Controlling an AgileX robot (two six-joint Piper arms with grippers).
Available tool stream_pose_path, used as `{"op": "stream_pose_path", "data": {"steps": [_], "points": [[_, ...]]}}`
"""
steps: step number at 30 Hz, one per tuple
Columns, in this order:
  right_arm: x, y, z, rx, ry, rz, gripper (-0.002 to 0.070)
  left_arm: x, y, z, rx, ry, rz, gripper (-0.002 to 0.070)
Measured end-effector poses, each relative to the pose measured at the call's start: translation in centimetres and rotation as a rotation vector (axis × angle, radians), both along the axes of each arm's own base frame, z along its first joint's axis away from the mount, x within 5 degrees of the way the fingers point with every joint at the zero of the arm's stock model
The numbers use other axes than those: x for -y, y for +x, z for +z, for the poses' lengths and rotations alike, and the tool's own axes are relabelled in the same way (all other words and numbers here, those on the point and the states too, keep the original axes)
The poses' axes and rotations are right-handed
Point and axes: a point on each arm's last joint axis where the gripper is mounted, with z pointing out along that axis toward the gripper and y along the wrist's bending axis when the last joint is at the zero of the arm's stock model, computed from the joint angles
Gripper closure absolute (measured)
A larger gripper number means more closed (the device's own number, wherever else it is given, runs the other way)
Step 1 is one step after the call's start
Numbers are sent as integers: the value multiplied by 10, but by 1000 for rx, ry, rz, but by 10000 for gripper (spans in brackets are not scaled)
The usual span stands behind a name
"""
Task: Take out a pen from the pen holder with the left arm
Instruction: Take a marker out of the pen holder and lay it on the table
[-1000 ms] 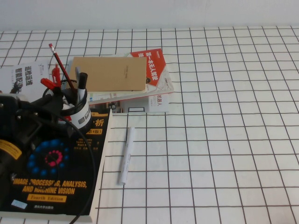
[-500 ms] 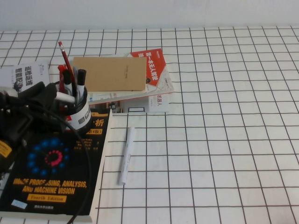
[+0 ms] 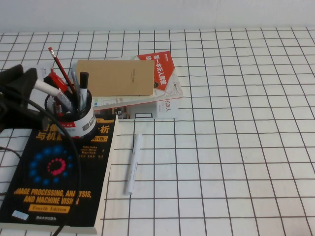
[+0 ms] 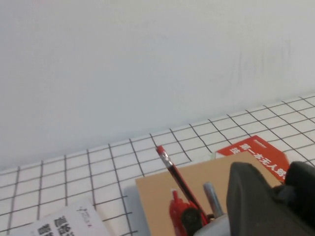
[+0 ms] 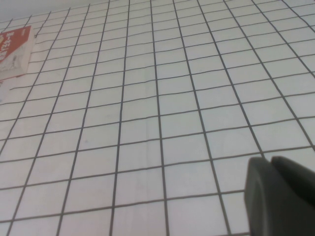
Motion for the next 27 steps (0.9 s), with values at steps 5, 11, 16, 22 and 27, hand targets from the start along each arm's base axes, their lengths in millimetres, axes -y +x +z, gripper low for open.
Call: {"op": "stream_pose_path", "data": {"steps": [5, 11, 16, 22, 27], "points": [[0, 0, 0, 0, 0, 0, 693, -4, -16, 47, -13, 41, 58, 568], [0, 0, 0, 0, 0, 0, 693, 5, -28, 82, -167, 69, 112, 568], [0, 0, 0, 0, 0, 0, 693, 38, -25, 97, -386, 53, 45, 568], [0, 0, 0, 0, 0, 0, 692, 88, -3, 95, -701, 177, -71, 568], [0, 0, 0, 0, 0, 0, 693, 133, 30, 64, -975, 291, -261, 568]]}}
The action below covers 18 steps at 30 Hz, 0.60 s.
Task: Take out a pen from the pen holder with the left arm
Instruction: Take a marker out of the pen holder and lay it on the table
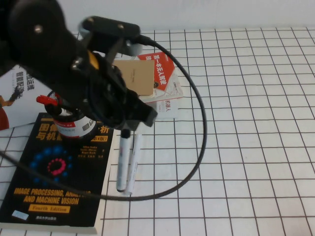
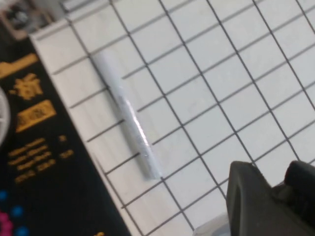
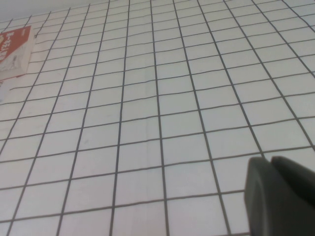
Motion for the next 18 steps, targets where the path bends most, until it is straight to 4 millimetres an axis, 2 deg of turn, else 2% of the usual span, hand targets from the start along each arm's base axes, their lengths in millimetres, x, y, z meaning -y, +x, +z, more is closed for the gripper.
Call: {"op": "stream_pose_path", "data": {"steps": [5, 11, 18], "points": [[0, 0, 0, 0, 0, 0, 693, 26, 41, -41, -235, -37, -75, 568], [0, 0, 0, 0, 0, 0, 692, 35, 92, -88, -377, -91, -58, 568], [0, 0, 0, 0, 0, 0, 693, 31, 126, -108, -381, -62, 17, 568]]}}
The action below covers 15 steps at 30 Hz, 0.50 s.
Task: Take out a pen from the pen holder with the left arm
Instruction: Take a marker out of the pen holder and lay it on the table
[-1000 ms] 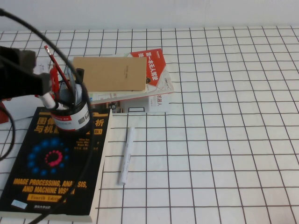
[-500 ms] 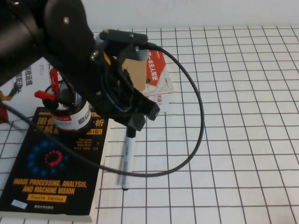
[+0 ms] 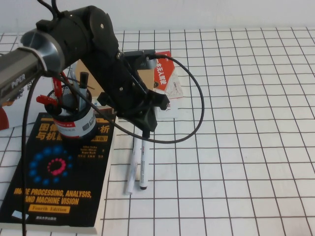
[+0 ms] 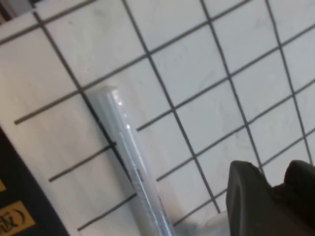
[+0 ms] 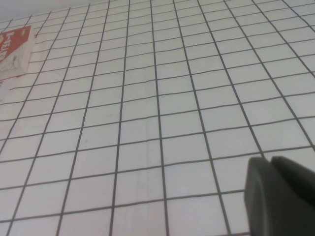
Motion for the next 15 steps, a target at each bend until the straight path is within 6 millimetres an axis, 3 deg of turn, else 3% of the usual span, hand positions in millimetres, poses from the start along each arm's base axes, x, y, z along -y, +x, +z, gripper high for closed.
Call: {"op": "stream_pose_path", "data": {"steps": [11, 15], "points": [[0, 0, 0, 0, 0, 0, 692, -3, 25, -36, -36, 30, 82, 568], [0, 0, 0, 0, 0, 0, 693, -1, 31, -41, -5, 19, 116, 568]]}}
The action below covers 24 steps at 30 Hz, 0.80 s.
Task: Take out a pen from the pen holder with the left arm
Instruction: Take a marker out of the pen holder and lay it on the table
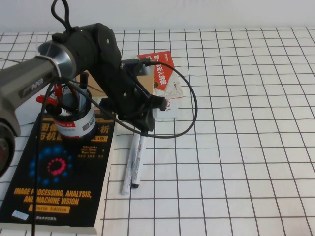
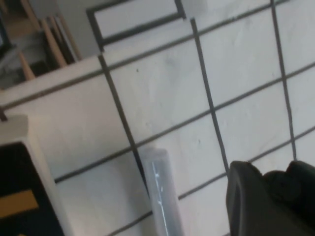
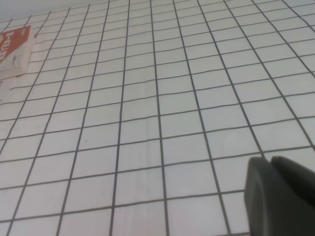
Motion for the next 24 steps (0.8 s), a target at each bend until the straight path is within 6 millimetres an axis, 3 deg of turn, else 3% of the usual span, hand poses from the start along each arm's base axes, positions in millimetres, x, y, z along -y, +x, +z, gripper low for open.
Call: {"op": "stream_pose_path", "data": {"steps": [9, 16, 24], "points": [[0, 0, 0, 0, 0, 0, 693, 4, 10, -4, 88, -9, 46, 568], [0, 0, 0, 0, 0, 0, 692, 22, 5, -9, 164, -4, -2, 568], [0, 0, 0, 0, 0, 0, 692, 24, 1, -17, 185, 49, -37, 545]]}}
